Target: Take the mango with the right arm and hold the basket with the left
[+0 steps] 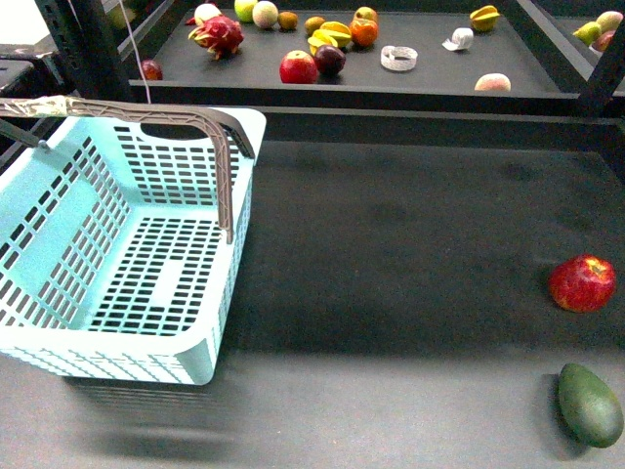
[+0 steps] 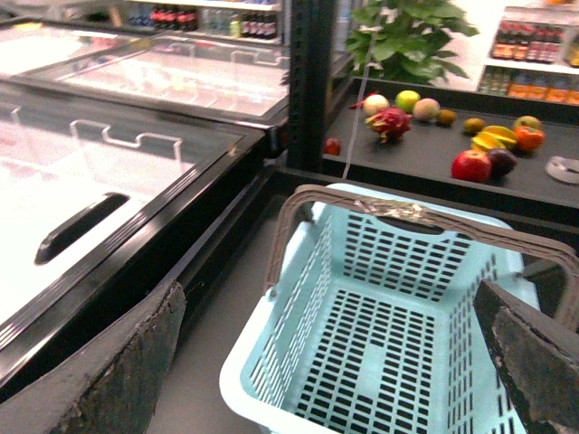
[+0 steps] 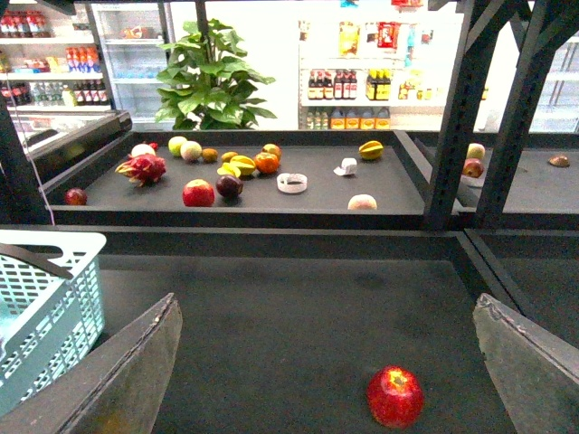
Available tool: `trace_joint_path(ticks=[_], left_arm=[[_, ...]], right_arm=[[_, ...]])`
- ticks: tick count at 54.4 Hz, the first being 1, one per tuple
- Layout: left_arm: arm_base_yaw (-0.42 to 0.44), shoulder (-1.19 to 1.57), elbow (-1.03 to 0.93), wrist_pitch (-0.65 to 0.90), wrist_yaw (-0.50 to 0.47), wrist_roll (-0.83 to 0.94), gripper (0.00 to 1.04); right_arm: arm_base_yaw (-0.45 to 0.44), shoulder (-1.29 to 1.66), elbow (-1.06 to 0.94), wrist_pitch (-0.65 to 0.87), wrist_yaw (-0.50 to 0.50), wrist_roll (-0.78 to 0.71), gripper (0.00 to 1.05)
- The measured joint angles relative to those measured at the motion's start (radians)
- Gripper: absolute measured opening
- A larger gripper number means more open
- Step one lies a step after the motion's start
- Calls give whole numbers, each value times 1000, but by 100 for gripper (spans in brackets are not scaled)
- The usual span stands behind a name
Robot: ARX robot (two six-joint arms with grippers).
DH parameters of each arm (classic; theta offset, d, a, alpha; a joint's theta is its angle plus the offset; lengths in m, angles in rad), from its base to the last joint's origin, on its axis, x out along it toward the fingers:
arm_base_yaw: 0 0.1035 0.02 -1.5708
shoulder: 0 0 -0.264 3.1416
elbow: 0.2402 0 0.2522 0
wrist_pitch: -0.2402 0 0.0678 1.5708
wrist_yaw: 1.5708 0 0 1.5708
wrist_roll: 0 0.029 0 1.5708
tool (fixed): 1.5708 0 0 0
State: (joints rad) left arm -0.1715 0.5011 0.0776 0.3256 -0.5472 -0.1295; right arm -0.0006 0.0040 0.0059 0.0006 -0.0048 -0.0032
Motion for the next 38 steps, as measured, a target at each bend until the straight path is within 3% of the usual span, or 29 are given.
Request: trace_joint_path(ticks=[15, 26, 38], left_arm=[[42, 463, 202, 150, 68, -261, 97], [94, 919, 401, 225, 219, -666, 97], [100, 1313, 663, 273, 291, -995, 97]], right_arm=[[0, 0, 0, 0, 0, 0, 96], [0, 0, 0, 0, 0, 0, 96], [0, 0, 0, 0, 0, 0, 96]])
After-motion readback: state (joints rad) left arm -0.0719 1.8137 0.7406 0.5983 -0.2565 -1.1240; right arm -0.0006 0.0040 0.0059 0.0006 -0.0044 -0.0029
